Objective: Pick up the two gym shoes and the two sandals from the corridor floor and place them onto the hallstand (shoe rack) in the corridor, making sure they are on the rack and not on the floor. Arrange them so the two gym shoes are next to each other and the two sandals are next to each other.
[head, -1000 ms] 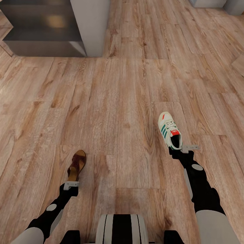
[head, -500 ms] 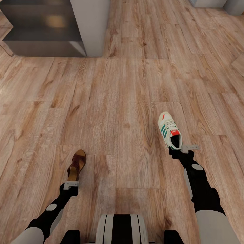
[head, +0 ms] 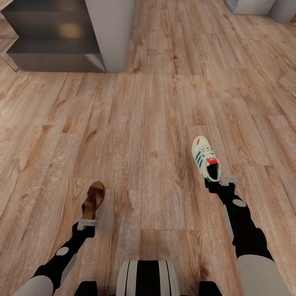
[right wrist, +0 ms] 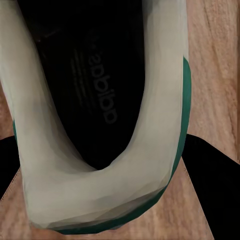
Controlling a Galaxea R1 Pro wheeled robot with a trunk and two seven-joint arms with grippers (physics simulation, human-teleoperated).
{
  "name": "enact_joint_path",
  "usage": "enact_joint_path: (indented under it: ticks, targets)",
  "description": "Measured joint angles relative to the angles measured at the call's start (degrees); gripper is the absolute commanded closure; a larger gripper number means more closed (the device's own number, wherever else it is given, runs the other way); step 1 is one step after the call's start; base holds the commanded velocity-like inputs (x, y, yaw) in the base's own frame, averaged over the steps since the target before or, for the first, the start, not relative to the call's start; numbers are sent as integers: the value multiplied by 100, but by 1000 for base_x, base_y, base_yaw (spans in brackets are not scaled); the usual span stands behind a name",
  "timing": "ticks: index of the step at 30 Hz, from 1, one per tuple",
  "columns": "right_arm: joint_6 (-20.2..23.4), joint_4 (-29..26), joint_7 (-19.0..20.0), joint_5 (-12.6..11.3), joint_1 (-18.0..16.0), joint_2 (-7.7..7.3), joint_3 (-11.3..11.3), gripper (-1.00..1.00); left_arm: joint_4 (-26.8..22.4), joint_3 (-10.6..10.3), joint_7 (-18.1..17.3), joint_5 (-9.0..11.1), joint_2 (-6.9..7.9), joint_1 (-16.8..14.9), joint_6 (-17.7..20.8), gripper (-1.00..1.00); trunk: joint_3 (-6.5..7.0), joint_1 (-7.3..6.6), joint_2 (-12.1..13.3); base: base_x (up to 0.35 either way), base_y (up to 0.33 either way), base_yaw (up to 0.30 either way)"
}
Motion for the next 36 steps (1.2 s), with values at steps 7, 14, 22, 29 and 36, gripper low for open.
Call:
enact_joint_path:
  ticks: [7,14,22,29,36]
  targets:
    - [-15,1,8,1,38,0,3,100,8,-7,0,0,-8,0,0,100,155,-18,9,0,0,0]
    - [-28,-88,7,8,103,-8,0,100,17,-8,0,1,-12,0,0,100,310,-36,19,0,0,0]
    - [-19,-307,0,16,106,-9,-2,100,17,9,5,9,-9,0,0,100,497,-57,29,0,0,-14]
    - [-9,-317,1,17,139,-9,-10,100,21,10,9,14,-15,0,6,100,714,-75,39,0,0,-64]
    - [-9,-312,2,17,151,-9,-4,100,25,19,17,17,-17,0,15,100,932,-93,48,0,0,-64]
